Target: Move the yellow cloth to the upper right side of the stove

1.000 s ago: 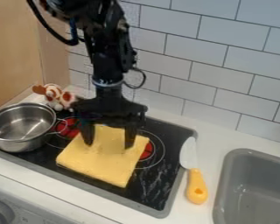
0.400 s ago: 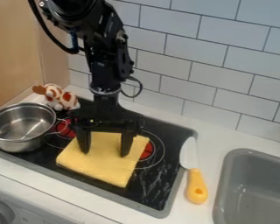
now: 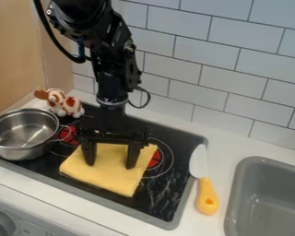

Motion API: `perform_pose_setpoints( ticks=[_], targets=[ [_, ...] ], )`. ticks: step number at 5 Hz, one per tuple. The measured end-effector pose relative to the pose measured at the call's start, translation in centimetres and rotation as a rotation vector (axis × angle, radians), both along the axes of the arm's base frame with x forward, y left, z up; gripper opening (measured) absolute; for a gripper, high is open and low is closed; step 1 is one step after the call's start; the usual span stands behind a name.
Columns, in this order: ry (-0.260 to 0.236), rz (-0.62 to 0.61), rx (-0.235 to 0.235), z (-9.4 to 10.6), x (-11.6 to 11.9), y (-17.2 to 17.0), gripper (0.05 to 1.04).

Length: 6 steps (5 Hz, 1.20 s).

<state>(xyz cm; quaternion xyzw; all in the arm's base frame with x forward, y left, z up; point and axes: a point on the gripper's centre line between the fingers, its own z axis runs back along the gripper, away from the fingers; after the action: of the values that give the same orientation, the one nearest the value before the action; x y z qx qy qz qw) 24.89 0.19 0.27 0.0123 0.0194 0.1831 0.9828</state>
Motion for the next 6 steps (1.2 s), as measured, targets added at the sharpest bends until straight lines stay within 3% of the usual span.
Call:
perform_pose_setpoints(
  ticks=[2,4,6],
  targets=[
    [-0.011,-0.02,0.013,-0.2,1.2,-0.3,0.998],
    [-0.051,-0.06,0.005,0.0,3.9,-1.5,0.998],
    [-0.069,-0.206,-0.01,0.0,7.0,-4.2,0.998]
  ],
)
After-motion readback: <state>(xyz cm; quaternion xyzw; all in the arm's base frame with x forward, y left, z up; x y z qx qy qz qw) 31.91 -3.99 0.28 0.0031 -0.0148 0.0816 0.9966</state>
